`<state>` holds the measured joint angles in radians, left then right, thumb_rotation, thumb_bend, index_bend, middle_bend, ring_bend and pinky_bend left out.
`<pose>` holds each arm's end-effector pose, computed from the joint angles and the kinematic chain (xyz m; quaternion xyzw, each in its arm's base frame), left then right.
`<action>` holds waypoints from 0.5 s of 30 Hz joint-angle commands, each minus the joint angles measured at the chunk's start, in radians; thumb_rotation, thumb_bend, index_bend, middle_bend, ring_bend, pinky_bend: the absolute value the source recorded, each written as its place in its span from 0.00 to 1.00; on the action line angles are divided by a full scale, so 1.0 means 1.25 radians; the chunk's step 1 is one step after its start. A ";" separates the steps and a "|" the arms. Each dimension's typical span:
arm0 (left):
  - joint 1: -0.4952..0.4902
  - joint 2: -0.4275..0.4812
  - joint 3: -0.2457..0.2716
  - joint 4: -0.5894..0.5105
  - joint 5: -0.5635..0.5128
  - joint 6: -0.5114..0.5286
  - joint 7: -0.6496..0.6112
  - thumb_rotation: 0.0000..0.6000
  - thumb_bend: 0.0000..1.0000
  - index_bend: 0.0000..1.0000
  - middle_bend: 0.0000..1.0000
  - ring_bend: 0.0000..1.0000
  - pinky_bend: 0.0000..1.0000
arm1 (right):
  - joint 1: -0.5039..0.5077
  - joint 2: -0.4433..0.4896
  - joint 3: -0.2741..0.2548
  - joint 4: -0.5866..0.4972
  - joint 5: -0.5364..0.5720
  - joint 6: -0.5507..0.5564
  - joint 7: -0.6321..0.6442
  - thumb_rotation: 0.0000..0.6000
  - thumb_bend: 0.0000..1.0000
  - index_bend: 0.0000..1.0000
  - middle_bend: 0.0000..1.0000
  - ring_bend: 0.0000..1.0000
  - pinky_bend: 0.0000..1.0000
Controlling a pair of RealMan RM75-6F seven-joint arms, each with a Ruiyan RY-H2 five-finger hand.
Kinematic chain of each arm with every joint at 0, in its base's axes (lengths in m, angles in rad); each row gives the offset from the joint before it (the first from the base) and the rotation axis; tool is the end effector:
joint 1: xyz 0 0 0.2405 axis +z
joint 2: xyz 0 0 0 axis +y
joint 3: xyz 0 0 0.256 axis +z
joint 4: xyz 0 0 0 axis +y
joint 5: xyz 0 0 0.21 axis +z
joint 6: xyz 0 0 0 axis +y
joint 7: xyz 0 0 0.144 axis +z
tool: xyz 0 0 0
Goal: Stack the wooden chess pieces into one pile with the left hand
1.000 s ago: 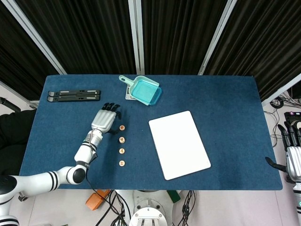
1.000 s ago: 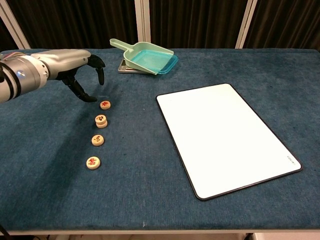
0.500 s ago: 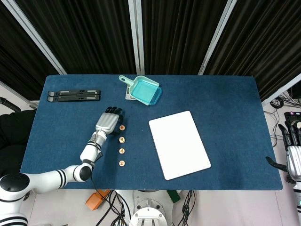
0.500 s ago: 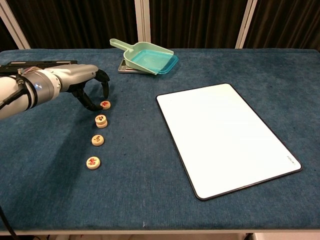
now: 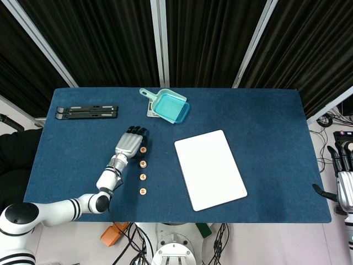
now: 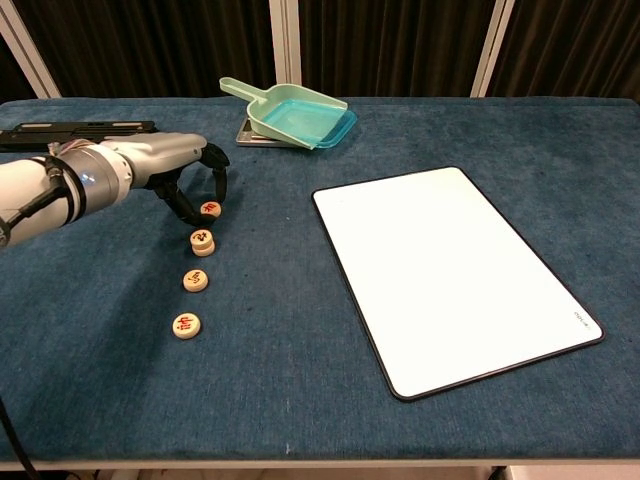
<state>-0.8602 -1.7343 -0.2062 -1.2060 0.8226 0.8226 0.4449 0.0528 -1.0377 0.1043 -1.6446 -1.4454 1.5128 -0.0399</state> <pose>-0.1550 0.3785 -0.0675 -0.7330 -0.4326 -0.2915 0.4366 -0.3161 -0.1816 0.1967 0.5710 -0.3573 0.3713 0.6390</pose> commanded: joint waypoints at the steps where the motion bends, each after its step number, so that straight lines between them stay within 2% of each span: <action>1: -0.003 -0.003 0.000 0.006 -0.001 -0.001 0.000 1.00 0.31 0.46 0.08 0.00 0.00 | 0.000 0.000 0.000 0.000 0.001 -0.001 -0.001 1.00 0.19 0.00 0.04 0.00 0.04; 9: -0.005 0.001 0.009 0.013 -0.008 -0.006 0.008 1.00 0.33 0.48 0.08 0.00 0.00 | 0.000 0.001 0.002 -0.004 0.002 -0.001 -0.005 1.00 0.19 0.00 0.05 0.00 0.04; 15: 0.002 0.020 0.009 -0.007 0.017 0.014 -0.004 1.00 0.41 0.53 0.09 0.00 0.00 | 0.000 0.003 0.002 -0.008 -0.003 0.003 -0.007 1.00 0.19 0.00 0.04 0.00 0.04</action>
<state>-0.8599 -1.7162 -0.1956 -1.2074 0.8378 0.8341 0.4426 0.0533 -1.0346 0.1065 -1.6547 -1.4486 1.5161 -0.0490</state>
